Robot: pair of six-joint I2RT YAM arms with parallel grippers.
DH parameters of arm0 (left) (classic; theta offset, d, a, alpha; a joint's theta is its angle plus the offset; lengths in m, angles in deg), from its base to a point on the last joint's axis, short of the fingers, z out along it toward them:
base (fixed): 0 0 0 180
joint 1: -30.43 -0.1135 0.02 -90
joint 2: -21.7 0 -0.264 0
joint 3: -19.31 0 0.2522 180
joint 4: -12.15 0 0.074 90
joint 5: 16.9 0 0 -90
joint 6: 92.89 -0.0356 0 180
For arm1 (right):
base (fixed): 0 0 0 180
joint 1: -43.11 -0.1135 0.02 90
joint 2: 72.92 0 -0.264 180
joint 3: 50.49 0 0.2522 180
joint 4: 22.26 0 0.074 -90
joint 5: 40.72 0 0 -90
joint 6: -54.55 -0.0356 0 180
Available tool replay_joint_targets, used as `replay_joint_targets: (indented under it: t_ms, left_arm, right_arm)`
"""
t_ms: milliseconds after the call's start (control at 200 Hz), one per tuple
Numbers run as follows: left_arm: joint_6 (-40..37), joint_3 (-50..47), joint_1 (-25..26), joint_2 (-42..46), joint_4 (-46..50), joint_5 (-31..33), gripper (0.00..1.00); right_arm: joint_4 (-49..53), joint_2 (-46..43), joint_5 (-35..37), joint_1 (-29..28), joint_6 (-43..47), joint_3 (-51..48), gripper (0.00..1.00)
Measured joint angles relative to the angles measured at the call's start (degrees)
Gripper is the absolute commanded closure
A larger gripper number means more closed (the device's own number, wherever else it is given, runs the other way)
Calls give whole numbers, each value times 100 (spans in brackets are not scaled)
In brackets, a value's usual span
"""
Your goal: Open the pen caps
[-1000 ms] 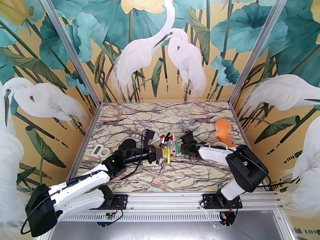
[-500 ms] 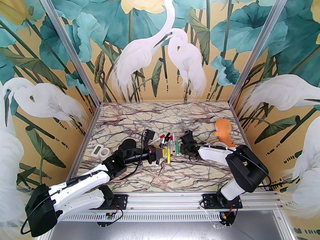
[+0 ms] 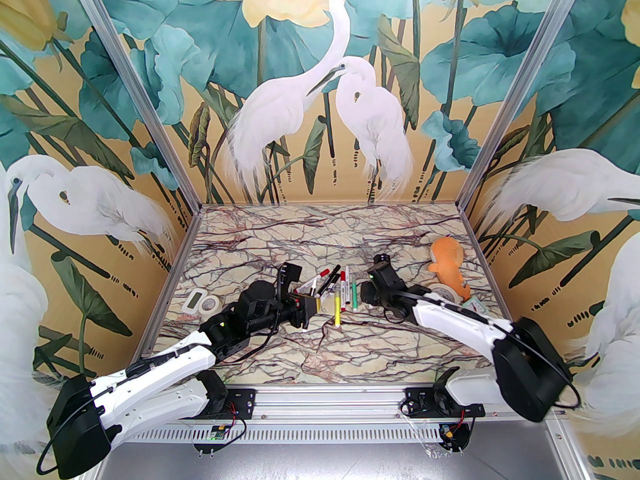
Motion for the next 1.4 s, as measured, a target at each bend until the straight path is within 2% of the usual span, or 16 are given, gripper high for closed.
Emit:
replay_joint_targets:
  t_ms: [170, 260, 495, 665, 955, 1400]
  left_arm:
    - [-39, 214, -96, -223, 916, 901, 91]
    - [-39, 243, -297, -387, 1259, 1209, 91]
    - [-229, 245, -1012, -907, 1729, 1480, 92]
    - [-503, 317, -1255, -1419, 1821, 1574, 93]
    - [-833, 490, -1738, -2277, 1773, 1473, 92]
    - [-918, 992, -1786, -3222, 1805, 1460, 87]
  right_arm:
    - [92, -787, -509, -4, 175, -2, 19]
    - [127, -1185, -826, -4, 319, -2, 0]
    - [284, -1580, -1840, -4, 474, 0, 1]
    - [341, -1598, -2144, -4, 507, 11, 0]
    - [339, -1609, -2181, -4, 505, 20, 1]
    - [85, -1668, -2109, 48, 457, -42, 1]
